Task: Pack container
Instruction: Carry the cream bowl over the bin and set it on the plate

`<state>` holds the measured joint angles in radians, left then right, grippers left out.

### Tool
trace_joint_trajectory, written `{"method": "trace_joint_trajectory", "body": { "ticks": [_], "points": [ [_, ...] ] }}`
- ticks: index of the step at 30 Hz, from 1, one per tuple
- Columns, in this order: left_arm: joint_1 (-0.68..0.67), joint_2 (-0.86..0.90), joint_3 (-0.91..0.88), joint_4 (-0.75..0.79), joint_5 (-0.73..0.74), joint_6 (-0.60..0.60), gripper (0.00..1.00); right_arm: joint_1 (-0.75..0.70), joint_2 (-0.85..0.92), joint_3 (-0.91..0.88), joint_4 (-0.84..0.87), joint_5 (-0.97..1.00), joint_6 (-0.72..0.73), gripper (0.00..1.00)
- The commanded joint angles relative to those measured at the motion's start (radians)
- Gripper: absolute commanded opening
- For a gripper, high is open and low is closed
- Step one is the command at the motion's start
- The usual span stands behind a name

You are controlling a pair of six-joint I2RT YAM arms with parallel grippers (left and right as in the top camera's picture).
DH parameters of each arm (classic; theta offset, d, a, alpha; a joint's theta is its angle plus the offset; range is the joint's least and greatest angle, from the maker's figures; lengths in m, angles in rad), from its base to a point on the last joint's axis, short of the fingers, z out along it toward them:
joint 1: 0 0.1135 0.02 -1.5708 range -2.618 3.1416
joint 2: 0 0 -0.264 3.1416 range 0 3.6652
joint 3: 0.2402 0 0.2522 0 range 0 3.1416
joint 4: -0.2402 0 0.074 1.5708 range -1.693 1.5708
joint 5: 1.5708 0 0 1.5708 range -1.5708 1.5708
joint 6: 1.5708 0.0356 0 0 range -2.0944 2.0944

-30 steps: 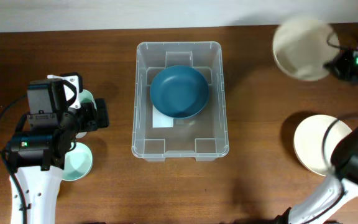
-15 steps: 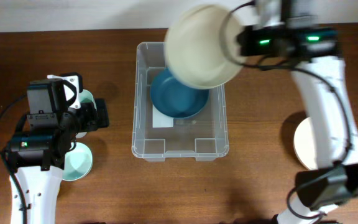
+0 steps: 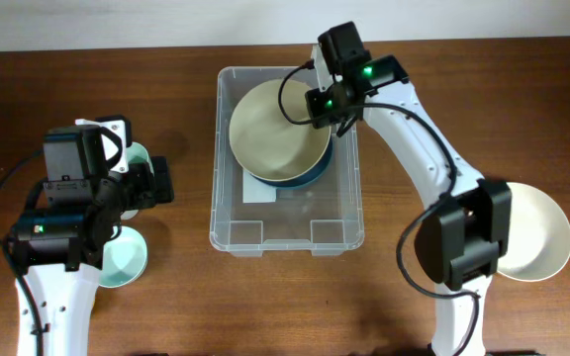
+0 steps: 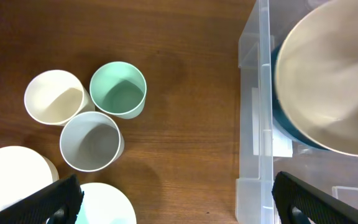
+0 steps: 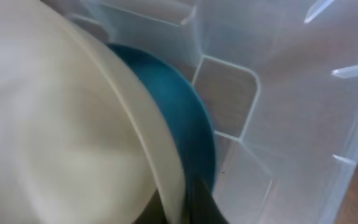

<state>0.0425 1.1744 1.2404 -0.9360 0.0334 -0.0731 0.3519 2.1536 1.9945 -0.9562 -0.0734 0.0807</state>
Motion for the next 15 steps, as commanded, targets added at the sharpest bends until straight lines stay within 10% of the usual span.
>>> {"method": "trace_joint_trajectory", "body": {
  "ticks": [1,15],
  "points": [
    [0.006,0.004,0.02,-0.001,-0.007,-0.005,1.0,-0.007,-0.003,0.003,0.023,0.019,0.001,0.17],
    [0.006,0.004,0.02,-0.001,-0.008,-0.005,1.0,-0.082,-0.259,0.043,-0.029,0.155,0.058,0.25]
  ]
}}
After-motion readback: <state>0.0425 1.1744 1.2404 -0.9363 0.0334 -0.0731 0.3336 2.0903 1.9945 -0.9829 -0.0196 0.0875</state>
